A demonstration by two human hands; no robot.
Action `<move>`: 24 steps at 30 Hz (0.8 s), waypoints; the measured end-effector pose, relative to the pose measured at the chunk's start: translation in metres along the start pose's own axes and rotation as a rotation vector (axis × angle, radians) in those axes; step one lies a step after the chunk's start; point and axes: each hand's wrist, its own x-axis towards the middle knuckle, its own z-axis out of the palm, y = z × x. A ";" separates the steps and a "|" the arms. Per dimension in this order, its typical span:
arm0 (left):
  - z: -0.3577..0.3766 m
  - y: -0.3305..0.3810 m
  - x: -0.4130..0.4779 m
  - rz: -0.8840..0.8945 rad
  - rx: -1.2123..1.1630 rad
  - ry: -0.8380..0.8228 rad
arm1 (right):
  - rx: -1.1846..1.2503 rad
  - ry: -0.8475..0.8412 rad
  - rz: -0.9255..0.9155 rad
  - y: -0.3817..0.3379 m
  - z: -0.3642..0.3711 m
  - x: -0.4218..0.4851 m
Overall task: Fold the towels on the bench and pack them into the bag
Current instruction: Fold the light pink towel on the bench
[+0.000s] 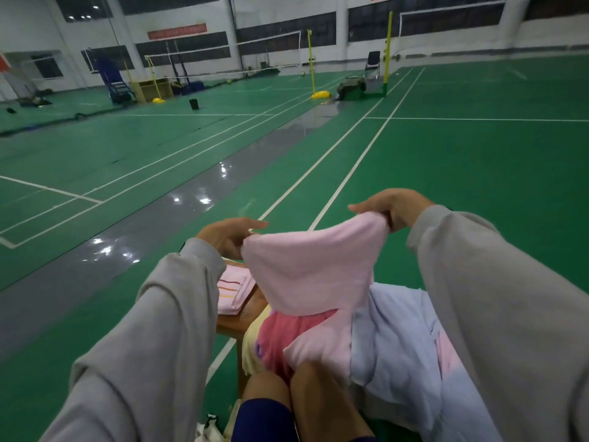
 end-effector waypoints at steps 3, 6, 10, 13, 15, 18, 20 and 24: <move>0.000 0.001 0.001 -0.012 0.243 0.062 | 0.066 -0.084 0.056 -0.004 0.000 -0.009; 0.011 -0.006 -0.006 0.071 0.517 0.225 | 0.100 -0.211 -0.008 -0.010 -0.001 -0.014; -0.017 -0.025 0.010 0.095 0.221 0.242 | 0.264 -0.158 -0.116 -0.014 -0.001 -0.013; -0.018 -0.022 0.014 0.305 -0.084 0.257 | 0.307 -0.050 -0.108 -0.011 -0.003 -0.004; -0.008 -0.012 0.012 0.551 -0.381 0.316 | 0.200 -0.041 -0.047 -0.006 0.001 0.000; 0.000 -0.002 0.009 0.669 -0.526 0.264 | 0.289 -0.125 0.007 -0.005 0.005 0.007; -0.002 0.000 0.011 0.640 -0.580 0.231 | 0.423 -0.190 -0.010 -0.009 0.005 0.010; -0.014 0.001 0.029 0.482 -0.730 0.269 | 0.281 -0.202 0.025 -0.004 0.008 0.006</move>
